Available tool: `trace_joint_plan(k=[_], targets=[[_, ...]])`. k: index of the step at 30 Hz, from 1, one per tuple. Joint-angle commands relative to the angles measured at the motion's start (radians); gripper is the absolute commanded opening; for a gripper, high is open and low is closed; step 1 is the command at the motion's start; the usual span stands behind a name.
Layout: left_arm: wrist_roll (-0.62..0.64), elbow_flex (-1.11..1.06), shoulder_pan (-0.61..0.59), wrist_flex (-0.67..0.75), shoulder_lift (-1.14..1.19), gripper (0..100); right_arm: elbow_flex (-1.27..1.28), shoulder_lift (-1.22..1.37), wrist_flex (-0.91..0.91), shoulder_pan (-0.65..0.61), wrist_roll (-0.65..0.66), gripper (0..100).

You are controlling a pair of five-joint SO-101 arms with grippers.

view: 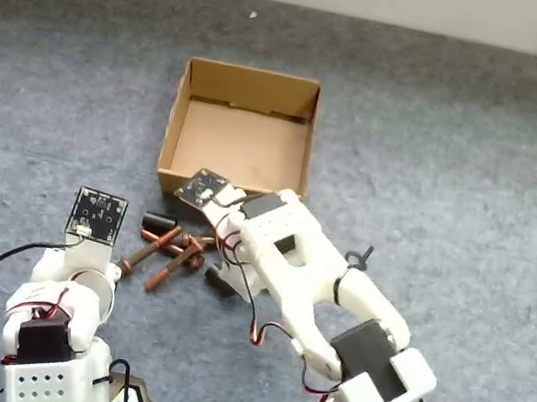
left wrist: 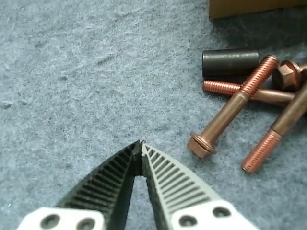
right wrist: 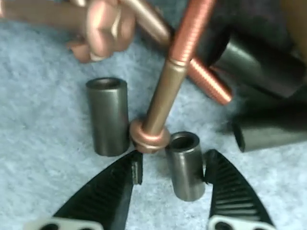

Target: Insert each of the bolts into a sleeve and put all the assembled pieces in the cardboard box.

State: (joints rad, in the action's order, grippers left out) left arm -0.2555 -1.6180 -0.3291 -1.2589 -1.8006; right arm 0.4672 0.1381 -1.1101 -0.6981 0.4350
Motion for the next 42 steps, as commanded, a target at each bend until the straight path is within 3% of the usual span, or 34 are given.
trace_joint_plan(k=[1, 5, 14, 17, 20, 27, 30, 35, 42], targets=[[-0.008, 0.002, -0.01, 0.018, -0.007, 1, -0.038, 0.03, 0.01, 0.047, 0.008, 13.8], [-0.008, 0.002, -0.01, 0.018, -0.007, 1, -0.042, 0.048, 0.002, 0.058, 0.005, 0.0], [-0.008, 0.002, -0.01, 0.018, -0.007, 1, -0.004, -0.357, -0.162, 0.081, -0.003, 0.4], [-0.015, 0.008, -0.01, 0.012, -0.007, 1, 0.047, -0.541, -0.185, 0.122, -0.08, 0.4], [-0.11, 0.021, -0.01, 0.012, -0.007, 1, 0.137, -0.69, -0.186, 0.182, -0.109, 0.4], [-0.126, 0.203, -0.008, 0.011, 0.005, 1, 0.414, -0.957, -0.179, 0.305, -0.103, 0.4], [-0.126, 0.302, -0.002, -0.006, 0.007, 6, 0.51, -1.046, -0.134, 0.338, -0.107, 0.4], [-0.126, 0.481, 0.113, -0.097, 0.148, 8, 0.616, -1.138, -0.033, 0.4, -0.109, 0.4], [-0.124, 0.723, 0.355, -0.176, 0.654, 8, 0.737, -1.153, 0.099, 0.424, -0.138, 0.4]])
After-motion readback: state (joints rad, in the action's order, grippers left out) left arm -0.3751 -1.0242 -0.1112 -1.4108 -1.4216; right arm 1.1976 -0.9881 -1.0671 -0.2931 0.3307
